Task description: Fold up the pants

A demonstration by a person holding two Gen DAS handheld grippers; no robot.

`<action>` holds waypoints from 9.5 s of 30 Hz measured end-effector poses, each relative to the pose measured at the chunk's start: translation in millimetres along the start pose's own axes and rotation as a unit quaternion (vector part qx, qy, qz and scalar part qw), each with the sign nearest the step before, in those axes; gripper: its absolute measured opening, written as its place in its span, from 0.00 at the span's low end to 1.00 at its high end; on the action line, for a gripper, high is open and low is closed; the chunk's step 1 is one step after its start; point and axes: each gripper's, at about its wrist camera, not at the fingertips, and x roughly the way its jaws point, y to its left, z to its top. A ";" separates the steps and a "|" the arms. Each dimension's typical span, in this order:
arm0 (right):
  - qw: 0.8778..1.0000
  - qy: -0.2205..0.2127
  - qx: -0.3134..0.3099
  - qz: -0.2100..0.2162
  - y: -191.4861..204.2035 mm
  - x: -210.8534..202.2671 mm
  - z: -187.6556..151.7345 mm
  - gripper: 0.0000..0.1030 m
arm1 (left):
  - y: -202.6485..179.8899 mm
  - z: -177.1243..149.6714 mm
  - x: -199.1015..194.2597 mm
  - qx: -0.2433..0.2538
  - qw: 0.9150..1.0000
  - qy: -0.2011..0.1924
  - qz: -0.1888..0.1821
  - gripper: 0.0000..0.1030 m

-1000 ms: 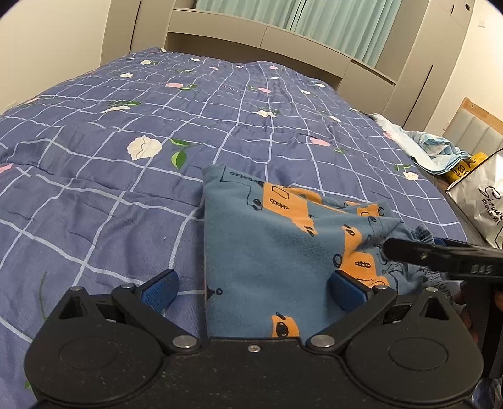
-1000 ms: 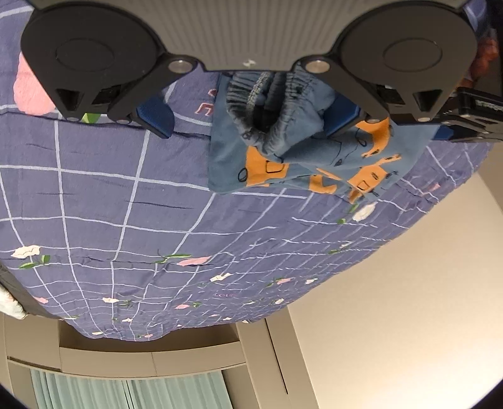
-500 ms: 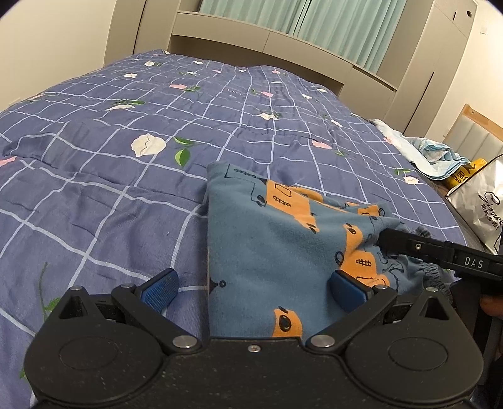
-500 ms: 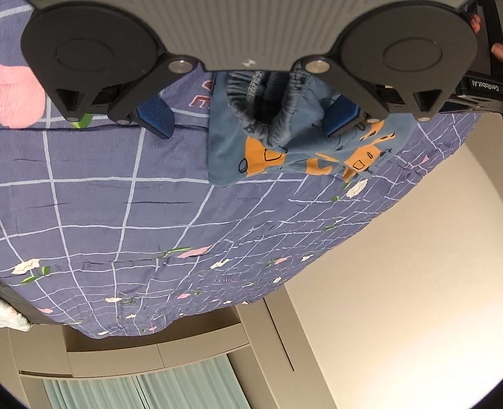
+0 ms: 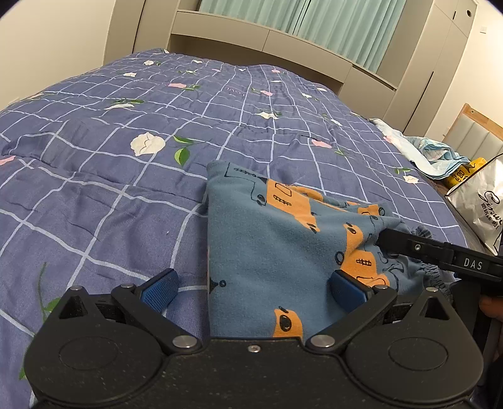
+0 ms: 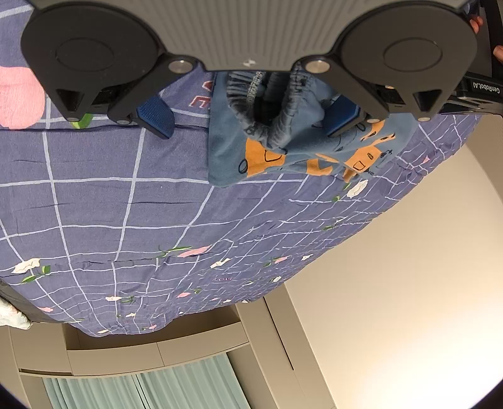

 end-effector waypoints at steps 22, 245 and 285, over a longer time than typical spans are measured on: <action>1.000 0.007 -0.006 0.021 7.4 0.8 -1.8 1.00 | 4.4 -11.8 -4.5 0.003 1.000 -0.024 -0.015 1.00; 0.938 -0.124 0.002 -0.325 165.4 -170.8 -135.8 1.00 | -24.8 -80.0 -132.5 0.117 0.989 -0.090 0.026 0.99; 0.936 -0.124 0.011 -0.329 160.4 -171.9 -136.6 1.00 | -24.9 -80.7 -134.2 0.115 0.989 -0.090 0.023 0.99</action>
